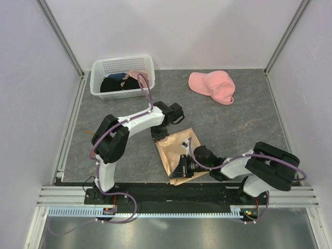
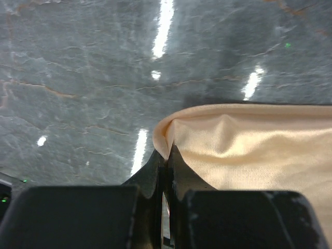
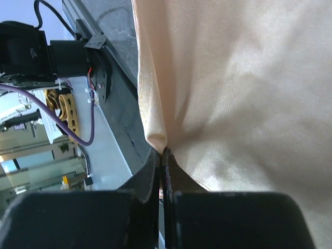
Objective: Fold the napkin into a case and place the utensils inside
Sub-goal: Fold the lower triangle-folded napkin at the center of the board.
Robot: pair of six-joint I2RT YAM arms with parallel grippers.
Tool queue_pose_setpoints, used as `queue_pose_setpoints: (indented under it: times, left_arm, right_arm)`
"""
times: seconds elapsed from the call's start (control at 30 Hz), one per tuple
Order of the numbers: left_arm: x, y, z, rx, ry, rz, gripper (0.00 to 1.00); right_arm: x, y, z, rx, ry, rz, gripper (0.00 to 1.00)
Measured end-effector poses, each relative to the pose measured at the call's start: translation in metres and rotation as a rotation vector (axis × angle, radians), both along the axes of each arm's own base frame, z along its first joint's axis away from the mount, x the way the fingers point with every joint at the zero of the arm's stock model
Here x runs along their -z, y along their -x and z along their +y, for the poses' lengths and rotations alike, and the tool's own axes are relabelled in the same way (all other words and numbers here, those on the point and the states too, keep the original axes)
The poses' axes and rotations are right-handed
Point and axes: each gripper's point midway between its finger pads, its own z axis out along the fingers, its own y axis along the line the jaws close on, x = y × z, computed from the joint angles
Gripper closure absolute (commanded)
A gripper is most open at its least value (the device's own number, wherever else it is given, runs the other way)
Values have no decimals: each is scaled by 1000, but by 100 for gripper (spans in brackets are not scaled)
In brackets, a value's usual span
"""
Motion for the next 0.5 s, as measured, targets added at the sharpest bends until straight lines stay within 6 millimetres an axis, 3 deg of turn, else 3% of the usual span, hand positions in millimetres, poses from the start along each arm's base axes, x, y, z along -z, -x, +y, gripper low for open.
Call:
queue_pose_setpoints:
  times: [0.13,0.27,0.4,0.5]
  left_arm:
    - [-7,9,29,15,-1,6,98]
    - [-28,13,60,-1,17,-18,98]
    - [-43,9,65,8,34,-53,98]
    - [-35,3,57,20,14,-21,98]
  right_arm:
    - [-4,9,30,-64,-26,7,100]
    - [-20,10,58,-97,-103,5,100]
    - [-35,11,72,-112,-185,13,100]
    - [-36,10,73,-102,-214,31,100]
